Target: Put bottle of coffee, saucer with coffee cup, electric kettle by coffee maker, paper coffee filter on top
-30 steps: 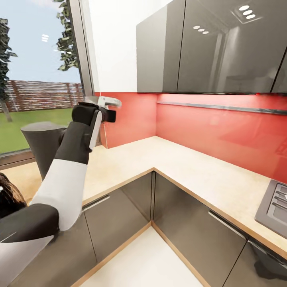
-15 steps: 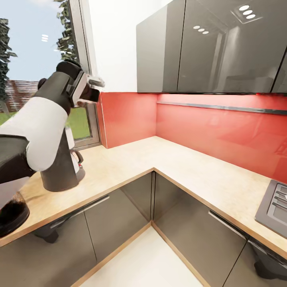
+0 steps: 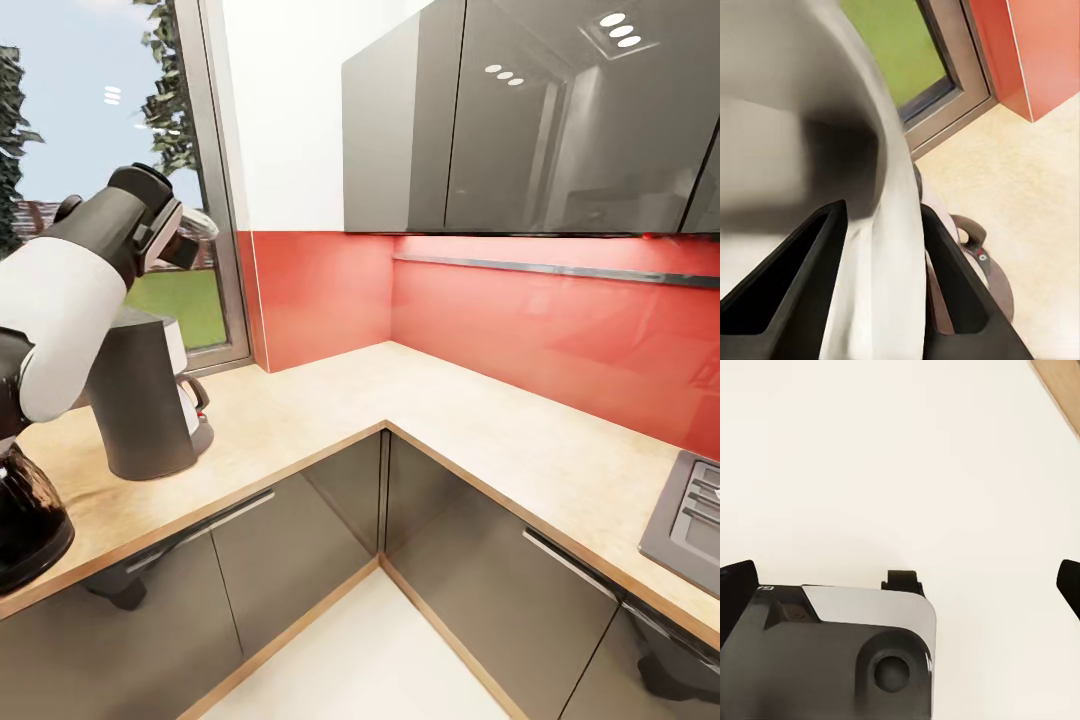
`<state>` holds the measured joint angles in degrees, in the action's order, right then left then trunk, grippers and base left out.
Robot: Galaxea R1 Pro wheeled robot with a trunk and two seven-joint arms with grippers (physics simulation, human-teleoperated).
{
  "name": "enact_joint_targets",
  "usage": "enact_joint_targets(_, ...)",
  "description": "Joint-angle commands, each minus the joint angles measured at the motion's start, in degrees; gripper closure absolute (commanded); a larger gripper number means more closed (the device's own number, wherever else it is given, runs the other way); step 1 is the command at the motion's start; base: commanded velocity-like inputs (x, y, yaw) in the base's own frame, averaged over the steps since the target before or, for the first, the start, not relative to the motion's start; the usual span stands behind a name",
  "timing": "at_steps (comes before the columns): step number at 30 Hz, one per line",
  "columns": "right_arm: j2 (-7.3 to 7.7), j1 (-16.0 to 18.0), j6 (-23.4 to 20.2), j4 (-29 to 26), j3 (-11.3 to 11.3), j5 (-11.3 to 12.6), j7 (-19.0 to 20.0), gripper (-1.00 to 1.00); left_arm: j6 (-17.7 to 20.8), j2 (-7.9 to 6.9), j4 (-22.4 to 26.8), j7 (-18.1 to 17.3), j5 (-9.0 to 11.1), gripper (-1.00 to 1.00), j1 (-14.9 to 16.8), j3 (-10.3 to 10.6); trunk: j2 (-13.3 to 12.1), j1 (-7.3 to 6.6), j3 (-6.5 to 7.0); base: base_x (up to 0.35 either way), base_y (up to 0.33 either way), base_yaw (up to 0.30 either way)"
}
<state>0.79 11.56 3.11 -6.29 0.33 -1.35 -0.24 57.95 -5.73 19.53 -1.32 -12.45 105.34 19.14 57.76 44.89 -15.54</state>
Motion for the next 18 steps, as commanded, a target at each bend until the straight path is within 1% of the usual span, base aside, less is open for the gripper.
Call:
enact_joint_targets(1,0.0,0.0,0.2,0.1,0.0,-0.1,0.0,-1.0,0.2,-0.04,0.0,-0.2,-0.1,1.0,0.0,0.3,0.0,0.0,-0.07,0.0,0.0,0.0)
enact_joint_targets(7,0.0,0.0,0.2,0.1,0.0,-0.1,0.0,-1.0,0.2,-0.2,-0.1,-0.3,-0.1,1.0,0.0,0.2,0.0,0.0,-0.07,0.018,0.0,0.009)
enact_joint_targets(10,-0.02,0.0,0.2,0.1,0.0,-0.1,0.0,-1.0,0.2,-0.28,-0.1,-0.4,0.0,1.0,0.0,0.1,0.0,0.0,-0.07,0.028,0.0,0.217)
enact_joint_targets(15,-0.03,0.0,0.2,0.1,-0.1,-0.1,0.0,-1.0,0.1,-0.33,-0.1,-0.7,0.0,1.0,0.0,0.0,0.0,0.0,-0.07,0.033,-0.004,0.082)
enact_joint_targets(16,-0.03,0.0,0.2,0.1,-0.1,-0.1,0.0,-1.0,0.1,-0.33,-0.1,-1.1,0.0,1.0,0.0,0.0,0.0,0.0,-0.07,0.138,-0.068,0.026)
enact_joint_targets(17,-0.05,0.0,0.2,0.1,-0.1,-0.1,0.0,-1.0,0.1,-0.33,-0.1,-2.7,0.0,1.0,0.0,0.0,0.0,0.0,-0.07,0.092,-0.044,0.112)
enact_joint_targets(18,-0.04,0.0,0.2,0.1,-0.1,-0.1,0.0,-1.0,0.1,-0.33,0.0,-2.9,0.0,1.0,0.0,0.1,0.0,0.0,-0.07,0.073,-0.035,0.144)
